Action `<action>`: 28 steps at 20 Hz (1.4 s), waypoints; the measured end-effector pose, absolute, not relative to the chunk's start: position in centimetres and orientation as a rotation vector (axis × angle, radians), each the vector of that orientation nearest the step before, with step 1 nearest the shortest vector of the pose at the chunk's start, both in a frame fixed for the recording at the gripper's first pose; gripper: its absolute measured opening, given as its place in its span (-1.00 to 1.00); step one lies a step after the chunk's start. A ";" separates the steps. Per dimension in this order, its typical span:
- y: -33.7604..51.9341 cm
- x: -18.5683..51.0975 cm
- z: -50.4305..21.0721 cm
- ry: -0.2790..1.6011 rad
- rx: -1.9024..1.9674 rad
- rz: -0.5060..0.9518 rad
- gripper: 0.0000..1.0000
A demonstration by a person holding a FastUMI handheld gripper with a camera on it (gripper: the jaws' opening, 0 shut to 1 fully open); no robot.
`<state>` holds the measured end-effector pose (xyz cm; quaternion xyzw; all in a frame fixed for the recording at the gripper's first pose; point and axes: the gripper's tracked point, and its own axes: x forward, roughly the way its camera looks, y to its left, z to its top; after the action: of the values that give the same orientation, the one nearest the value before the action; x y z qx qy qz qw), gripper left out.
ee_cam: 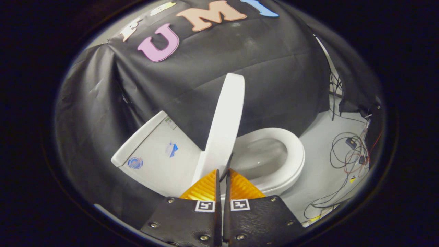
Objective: Open the toilet lid.
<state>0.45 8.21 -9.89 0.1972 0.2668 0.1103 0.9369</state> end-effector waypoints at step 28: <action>17.1 -0.3 -3.7 0.411 0.273 0.385 -0.94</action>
<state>-0.26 17.09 -3.68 0.1343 0.2021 0.1894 0.9515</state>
